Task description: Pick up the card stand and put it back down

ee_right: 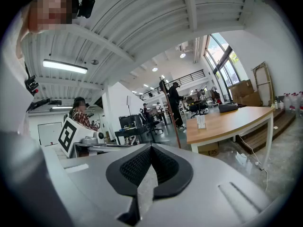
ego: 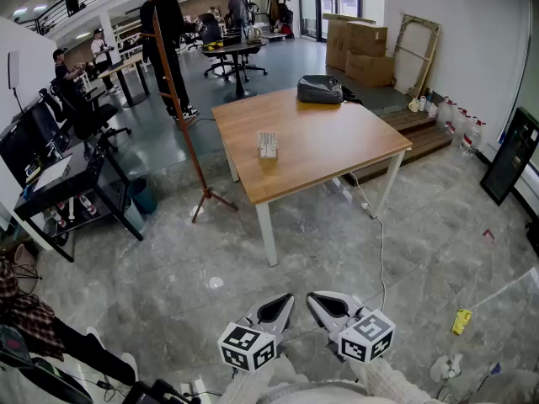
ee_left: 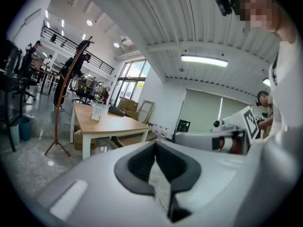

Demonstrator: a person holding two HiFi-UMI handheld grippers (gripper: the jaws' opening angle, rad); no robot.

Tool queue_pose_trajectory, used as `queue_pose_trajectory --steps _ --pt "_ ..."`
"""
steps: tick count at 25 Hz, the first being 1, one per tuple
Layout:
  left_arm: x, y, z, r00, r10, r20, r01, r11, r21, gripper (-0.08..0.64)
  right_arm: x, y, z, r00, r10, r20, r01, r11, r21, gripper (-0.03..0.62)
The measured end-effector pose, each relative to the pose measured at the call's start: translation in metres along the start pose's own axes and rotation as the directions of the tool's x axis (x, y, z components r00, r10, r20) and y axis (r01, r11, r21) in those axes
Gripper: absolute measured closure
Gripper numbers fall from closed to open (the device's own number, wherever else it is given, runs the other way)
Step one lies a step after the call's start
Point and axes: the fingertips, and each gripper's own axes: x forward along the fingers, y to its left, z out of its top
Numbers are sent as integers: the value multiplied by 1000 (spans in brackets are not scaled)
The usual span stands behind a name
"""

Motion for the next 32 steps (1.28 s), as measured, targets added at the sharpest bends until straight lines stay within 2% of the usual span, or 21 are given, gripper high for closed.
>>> queue_pose_trajectory --steps 8,20,27,32 --pt "50 63 25 1000 -22 14 22 1000 -3 552 61 -52 18 999 1 40 -3 999 49 595" --pt "137 209 109 998 -66 11 66 998 19 552 206 -144 88 995 -71 74 69 997 29 595" --pt "180 262 123 994 -102 -30 103 995 6 552 256 -183 97 993 -111 44 109 993 41 595" --pt "210 301 133 994 -100 -43 100 995 -6 552 292 -218 112 990 -132 53 130 991 40 595"
